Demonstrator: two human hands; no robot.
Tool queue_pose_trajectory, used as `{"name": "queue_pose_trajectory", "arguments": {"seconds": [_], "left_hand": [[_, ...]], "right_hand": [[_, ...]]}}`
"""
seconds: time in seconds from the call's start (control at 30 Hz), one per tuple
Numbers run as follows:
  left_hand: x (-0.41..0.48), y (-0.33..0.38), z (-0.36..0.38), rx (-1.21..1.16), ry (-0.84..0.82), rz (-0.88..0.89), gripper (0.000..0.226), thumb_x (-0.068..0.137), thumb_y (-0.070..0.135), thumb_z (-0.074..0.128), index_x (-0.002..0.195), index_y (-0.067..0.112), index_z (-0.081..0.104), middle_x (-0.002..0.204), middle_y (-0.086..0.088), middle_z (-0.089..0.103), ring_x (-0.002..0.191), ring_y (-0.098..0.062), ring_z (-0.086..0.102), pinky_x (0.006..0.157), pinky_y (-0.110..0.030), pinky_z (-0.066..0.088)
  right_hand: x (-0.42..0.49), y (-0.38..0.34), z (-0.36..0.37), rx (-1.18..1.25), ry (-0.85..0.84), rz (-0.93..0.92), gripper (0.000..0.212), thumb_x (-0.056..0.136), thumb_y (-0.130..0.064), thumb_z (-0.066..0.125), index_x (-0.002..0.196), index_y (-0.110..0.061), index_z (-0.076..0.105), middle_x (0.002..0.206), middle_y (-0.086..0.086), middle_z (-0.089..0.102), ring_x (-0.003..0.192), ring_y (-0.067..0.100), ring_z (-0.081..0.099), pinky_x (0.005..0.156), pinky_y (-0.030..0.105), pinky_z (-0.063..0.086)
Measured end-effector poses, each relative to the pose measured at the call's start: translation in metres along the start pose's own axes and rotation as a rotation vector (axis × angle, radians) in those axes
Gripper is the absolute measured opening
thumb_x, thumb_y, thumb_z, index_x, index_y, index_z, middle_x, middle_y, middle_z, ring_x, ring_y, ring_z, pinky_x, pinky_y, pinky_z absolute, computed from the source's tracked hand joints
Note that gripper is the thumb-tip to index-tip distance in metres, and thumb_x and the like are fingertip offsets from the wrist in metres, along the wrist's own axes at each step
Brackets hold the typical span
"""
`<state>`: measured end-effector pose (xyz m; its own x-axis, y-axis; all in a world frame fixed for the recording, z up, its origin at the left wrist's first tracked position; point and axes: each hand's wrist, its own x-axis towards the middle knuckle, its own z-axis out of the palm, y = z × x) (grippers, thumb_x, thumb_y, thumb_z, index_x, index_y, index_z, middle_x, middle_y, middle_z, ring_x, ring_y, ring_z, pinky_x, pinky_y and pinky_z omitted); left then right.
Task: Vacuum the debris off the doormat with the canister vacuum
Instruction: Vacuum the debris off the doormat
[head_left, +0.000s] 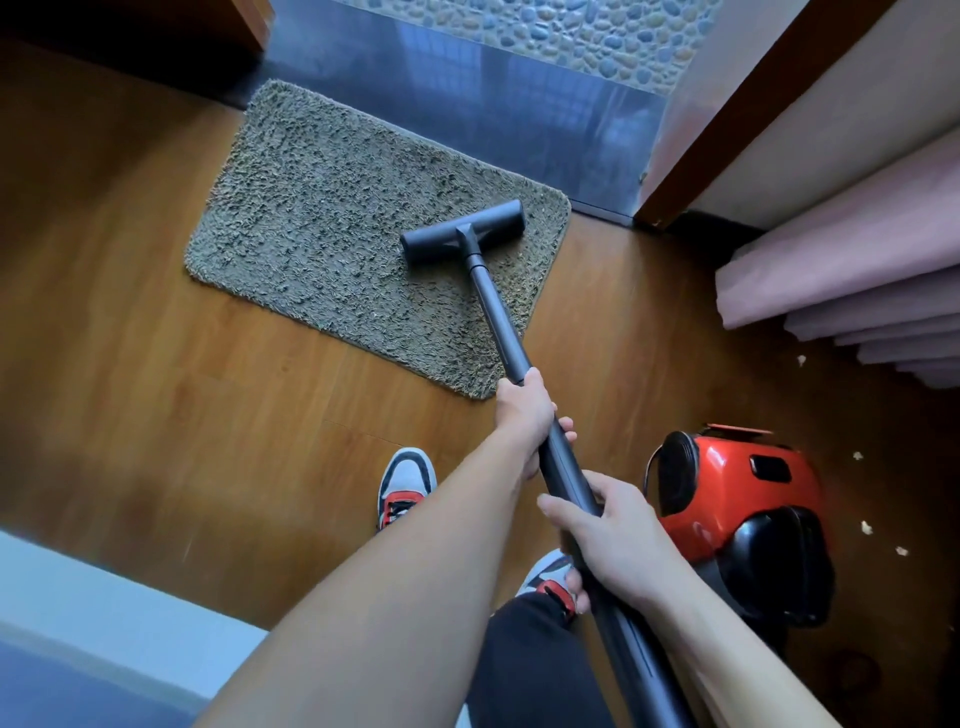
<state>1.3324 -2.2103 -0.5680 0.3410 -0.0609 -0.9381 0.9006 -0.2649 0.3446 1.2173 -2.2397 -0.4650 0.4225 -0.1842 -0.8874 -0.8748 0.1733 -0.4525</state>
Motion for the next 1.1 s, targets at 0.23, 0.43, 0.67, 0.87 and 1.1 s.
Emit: {"name": "queue_pose_trajectory", "arguments": {"seconds": [0.23,0.43,0.67,0.87,1.1], "left_hand": [[-0.013,-0.011,0.003,-0.003,-0.015,-0.035,0.022,0.105,0.034,0.037,0.111,0.013,0.042,0.079,-0.007,0.046,0.047,-0.016,0.049,0.045,-0.024,0.048],[-0.043,-0.053,-0.001,-0.003,-0.042,-0.092,0.026,0.103,0.035,0.038,0.117,0.013,0.043,0.084,-0.009,0.047,0.046,-0.016,0.05,0.045,-0.024,0.048],[-0.055,-0.07,-0.018,0.021,-0.022,-0.079,0.024,0.103,0.034,0.037,0.113,0.013,0.045,0.081,-0.008,0.047,0.049,-0.016,0.049,0.046,-0.025,0.048],[-0.041,-0.05,-0.023,0.062,-0.013,-0.038,0.021,0.104,0.033,0.037,0.108,0.014,0.044,0.077,-0.007,0.046,0.047,-0.015,0.049,0.044,-0.024,0.048],[-0.021,-0.015,-0.023,0.084,-0.028,-0.024,0.021,0.104,0.033,0.037,0.108,0.013,0.043,0.077,-0.006,0.046,0.048,-0.016,0.049,0.046,-0.025,0.049]], "right_hand": [[-0.015,0.005,-0.002,0.018,-0.002,0.037,0.01,0.102,-0.024,0.06,0.104,-0.015,0.056,0.054,0.01,0.055,0.035,0.02,0.053,0.039,0.028,0.048],[-0.054,0.038,-0.002,0.014,-0.008,0.073,0.01,0.101,-0.019,0.059,0.102,-0.01,0.058,0.047,0.008,0.053,0.03,0.021,0.049,0.037,0.023,0.041],[-0.067,0.055,0.018,0.02,0.015,0.057,0.011,0.098,-0.025,0.064,0.104,-0.016,0.062,0.05,0.005,0.052,0.036,0.027,0.057,0.038,0.026,0.044],[-0.052,0.038,0.026,0.001,0.008,0.048,0.011,0.1,-0.028,0.059,0.1,-0.017,0.058,0.052,0.014,0.06,0.037,0.026,0.056,0.04,0.025,0.044],[-0.027,0.011,0.029,0.06,0.034,0.038,0.01,0.101,-0.03,0.061,0.104,-0.021,0.056,0.053,0.007,0.06,0.039,0.024,0.057,0.04,0.027,0.046]]}}
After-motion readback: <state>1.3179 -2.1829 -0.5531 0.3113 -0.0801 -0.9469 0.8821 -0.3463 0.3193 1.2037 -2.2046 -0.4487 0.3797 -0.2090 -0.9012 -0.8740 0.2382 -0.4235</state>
